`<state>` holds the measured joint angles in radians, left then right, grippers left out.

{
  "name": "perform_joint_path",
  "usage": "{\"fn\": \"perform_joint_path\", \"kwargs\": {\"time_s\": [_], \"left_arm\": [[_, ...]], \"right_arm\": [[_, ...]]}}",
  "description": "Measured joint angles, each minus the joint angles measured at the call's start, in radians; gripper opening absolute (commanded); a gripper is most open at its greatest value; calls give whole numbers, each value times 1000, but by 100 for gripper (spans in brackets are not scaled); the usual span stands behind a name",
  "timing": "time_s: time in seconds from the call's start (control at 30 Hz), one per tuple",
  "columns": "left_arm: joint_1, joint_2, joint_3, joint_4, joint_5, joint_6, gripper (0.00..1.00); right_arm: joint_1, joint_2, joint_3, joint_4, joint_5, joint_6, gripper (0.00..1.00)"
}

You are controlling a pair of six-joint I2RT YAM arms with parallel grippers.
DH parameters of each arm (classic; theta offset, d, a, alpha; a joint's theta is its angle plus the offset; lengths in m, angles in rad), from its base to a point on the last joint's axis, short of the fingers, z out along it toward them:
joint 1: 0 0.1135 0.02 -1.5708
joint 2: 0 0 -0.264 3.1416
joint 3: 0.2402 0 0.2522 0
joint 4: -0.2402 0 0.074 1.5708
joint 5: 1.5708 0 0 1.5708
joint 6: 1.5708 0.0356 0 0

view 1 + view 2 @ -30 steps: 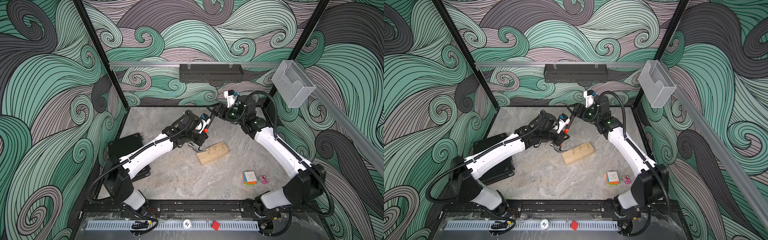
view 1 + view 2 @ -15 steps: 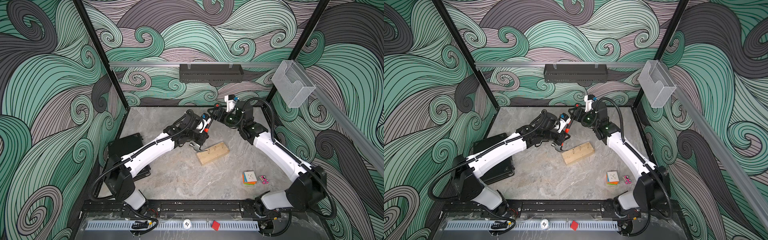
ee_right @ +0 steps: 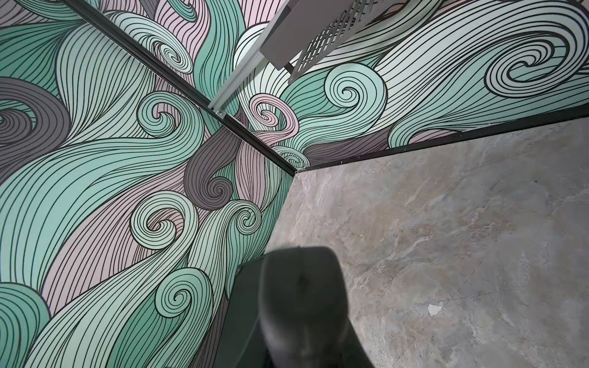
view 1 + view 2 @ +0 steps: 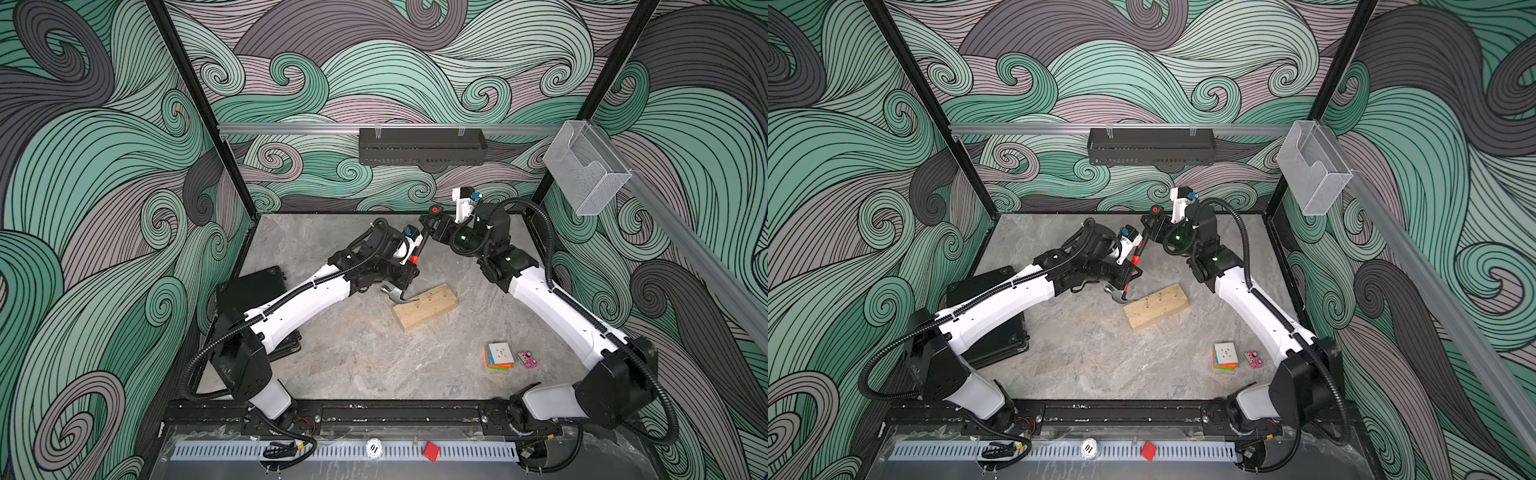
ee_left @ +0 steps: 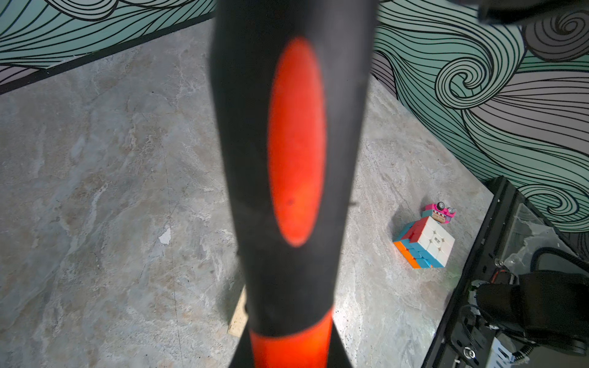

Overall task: Use a claw hammer to pull out a nail
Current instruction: Pick up the hammer at the center of the board.

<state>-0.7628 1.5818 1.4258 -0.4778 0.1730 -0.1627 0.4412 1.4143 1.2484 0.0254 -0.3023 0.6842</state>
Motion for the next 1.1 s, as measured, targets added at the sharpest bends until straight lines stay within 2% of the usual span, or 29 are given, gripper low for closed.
{"fn": "perform_joint_path", "kwargs": {"time_s": [0.1,0.4,0.6,0.87,0.97,1.0,1.1], "left_arm": [[0,-17,0,14,-10,-7,46],[24,-151,-8,37,-84,-35,63],[79,-200,-103,10,-142,-83,68],[103,-83,-169,-23,-151,-179,73],[105,4,-164,-19,-139,-198,74],[106,35,-160,-18,-134,-202,79],[106,124,-134,-18,-112,-214,79]], "right_arm": [[0,0,0,-39,38,-36,5],[-2,-39,0,-143,199,-167,4],[-2,-112,27,-235,369,-263,4],[-18,-222,37,-407,625,-341,5],[-26,-251,23,-453,687,-343,5],[-27,-260,11,-462,703,-343,5],[-31,-280,-40,-487,735,-328,5]]}}
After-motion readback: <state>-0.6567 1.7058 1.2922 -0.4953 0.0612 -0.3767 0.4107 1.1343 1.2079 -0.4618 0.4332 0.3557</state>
